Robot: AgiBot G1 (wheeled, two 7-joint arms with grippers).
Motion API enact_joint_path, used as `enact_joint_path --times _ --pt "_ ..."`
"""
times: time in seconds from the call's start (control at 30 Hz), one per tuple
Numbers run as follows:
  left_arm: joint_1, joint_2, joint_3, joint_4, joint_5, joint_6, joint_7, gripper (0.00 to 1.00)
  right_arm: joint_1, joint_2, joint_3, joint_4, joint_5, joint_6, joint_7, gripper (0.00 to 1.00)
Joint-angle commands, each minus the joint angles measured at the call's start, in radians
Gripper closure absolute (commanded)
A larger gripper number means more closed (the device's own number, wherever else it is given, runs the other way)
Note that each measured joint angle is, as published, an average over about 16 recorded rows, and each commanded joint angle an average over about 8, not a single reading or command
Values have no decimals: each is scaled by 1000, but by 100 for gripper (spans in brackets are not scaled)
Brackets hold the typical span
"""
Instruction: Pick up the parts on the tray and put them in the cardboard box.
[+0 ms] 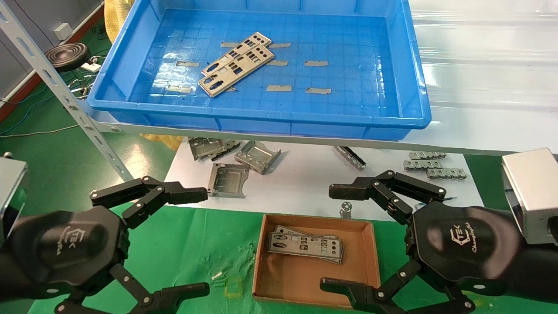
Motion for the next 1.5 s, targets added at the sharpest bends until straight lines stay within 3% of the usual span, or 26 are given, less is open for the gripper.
enact_joint_path --times 0.03,1.5 --pt "0 0 0 0 0 0 0 0 0 0 0 0 0 0 0 0" --pt "0 0 0 0 0 0 0 0 0 0 0 0 0 0 0 0"
